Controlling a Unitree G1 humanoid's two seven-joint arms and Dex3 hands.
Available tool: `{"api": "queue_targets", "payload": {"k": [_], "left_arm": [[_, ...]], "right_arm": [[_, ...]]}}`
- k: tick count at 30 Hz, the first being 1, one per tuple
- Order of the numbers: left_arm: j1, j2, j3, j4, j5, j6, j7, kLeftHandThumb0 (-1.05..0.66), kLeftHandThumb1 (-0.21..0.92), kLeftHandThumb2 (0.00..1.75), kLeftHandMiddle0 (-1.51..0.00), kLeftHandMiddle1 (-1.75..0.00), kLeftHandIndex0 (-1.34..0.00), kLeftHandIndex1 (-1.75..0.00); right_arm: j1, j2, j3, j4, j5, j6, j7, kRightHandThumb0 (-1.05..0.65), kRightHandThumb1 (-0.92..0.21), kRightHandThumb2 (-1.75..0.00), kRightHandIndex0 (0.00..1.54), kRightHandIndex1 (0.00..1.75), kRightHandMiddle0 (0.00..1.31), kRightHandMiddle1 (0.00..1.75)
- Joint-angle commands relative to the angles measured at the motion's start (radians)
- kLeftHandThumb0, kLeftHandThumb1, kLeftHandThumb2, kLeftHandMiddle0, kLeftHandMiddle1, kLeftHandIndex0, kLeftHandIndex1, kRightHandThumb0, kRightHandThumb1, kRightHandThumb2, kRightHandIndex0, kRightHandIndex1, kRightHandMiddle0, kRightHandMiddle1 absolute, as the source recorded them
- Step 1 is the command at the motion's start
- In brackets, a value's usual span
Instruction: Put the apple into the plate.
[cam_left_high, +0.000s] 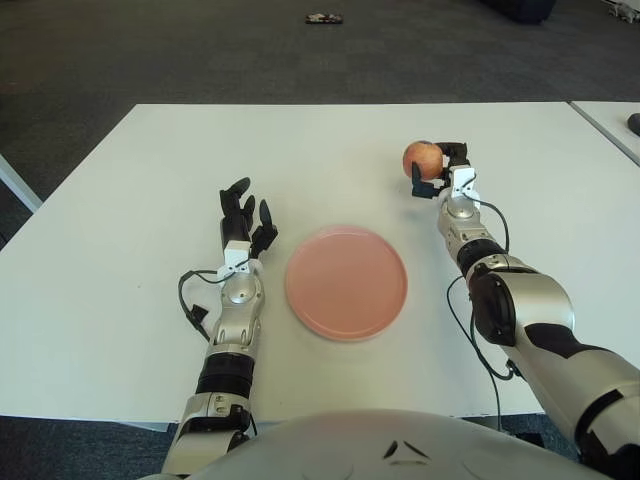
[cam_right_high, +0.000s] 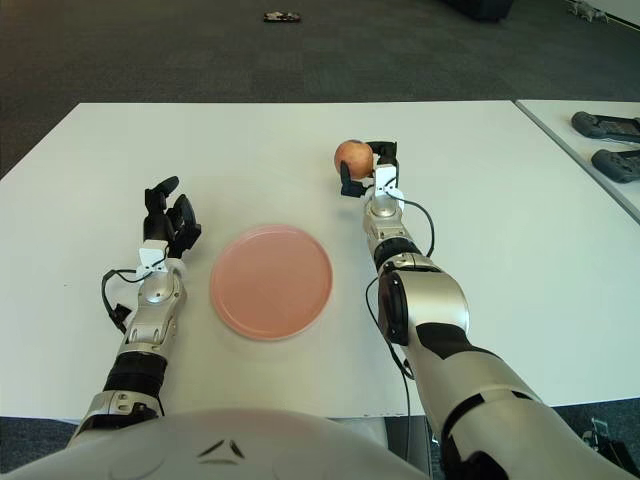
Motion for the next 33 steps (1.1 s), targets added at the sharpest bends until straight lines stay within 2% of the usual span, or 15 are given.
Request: {"api": "queue_targets", "payload": {"k": [1,7,21,27,33], "left_arm": [[-0.014,0.009,-0.001,0.003,0.002,-0.011,-0.003,-0.69,0.92,0.71,-0.48,-0.06,0.00,-1.03],[-0.017,0.010,-0.003,0.004,0.006,-0.010,-0.001,-0.69,0.92,0.71,-0.48,-0.07,0.00,-1.03],[-0.020,0.007,-0.003,0.006,0.003,-0.007,-0.001,-0.68,0.92,0.71,-0.48,-0.07,0.00,-1.02],[-0.021,0.006,-0.004,0.005,0.002,-0.005,-0.003,-0.69,0.92,0.71,-0.48,-0.07,0.00,-1.03],[-0.019,0.006,-0.006,0.001,0.004,-0.006,-0.003,-0.69,0.92,0.72,-0.47,-0.07,0.00,-1.03]], "right_arm": [[-0.048,0.002,-0.036,-0.033,0.064,-0.009,0.083,-0.07,-0.31,-1.31,1.25,1.75,1.01,1.75],[-0.063,0.010,-0.067,-0.066,0.128,0.003,0.163,-0.05,-0.31,-1.30,1.25,1.75,1.01,1.75],[-0.070,0.008,-0.105,-0.124,0.231,0.079,0.299,-0.02,-0.20,-1.44,1.25,1.75,1.02,1.75],[-0.028,0.024,-0.088,-0.259,0.255,0.119,0.342,-0.02,-0.17,-1.49,1.26,1.75,1.03,1.75],[0.021,0.048,-0.077,-0.339,0.275,0.143,0.383,-0.01,-0.13,-1.53,1.29,1.75,1.07,1.75]]}}
